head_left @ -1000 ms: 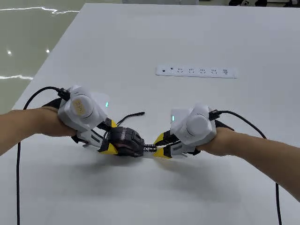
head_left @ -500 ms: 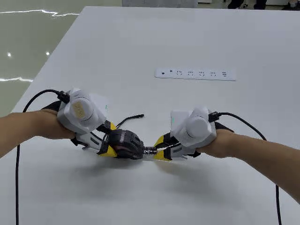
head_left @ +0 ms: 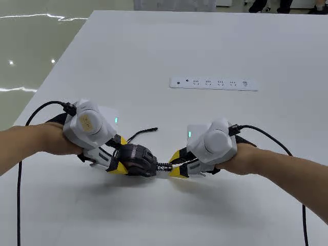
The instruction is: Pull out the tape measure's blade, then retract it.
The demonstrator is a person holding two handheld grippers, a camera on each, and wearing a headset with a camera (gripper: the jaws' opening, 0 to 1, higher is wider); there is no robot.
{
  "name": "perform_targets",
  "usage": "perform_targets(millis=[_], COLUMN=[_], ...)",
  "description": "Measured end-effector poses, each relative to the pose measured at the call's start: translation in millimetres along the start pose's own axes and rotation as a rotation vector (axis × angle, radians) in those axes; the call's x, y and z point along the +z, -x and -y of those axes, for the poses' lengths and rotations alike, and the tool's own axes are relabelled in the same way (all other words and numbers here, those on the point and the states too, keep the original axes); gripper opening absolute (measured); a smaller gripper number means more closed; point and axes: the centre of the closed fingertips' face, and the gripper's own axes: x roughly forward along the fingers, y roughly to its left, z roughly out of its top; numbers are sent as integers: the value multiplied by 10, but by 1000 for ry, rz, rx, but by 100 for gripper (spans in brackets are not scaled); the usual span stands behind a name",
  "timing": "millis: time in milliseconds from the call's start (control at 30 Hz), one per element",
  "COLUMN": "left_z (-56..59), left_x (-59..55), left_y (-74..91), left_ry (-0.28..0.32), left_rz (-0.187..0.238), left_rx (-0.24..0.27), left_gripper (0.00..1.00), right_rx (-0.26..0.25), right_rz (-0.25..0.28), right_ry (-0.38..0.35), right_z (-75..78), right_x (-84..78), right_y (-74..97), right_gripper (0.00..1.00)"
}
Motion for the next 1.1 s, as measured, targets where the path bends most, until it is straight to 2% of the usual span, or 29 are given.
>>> perform_targets(millis=[500, 1100], left_z=[-41, 4], left_x=[-54, 1], left_y=[-4, 7], left_ry=[7, 9], left_rz=[1, 1], left_rx=[2, 2], left_gripper=[26, 26], right_rx=[0, -1], right_rz=[-4, -3], right_ry=[9, 9], right_z=[17, -9], right_x=[-29, -47], right_y=[32, 76], right_gripper=[11, 11])
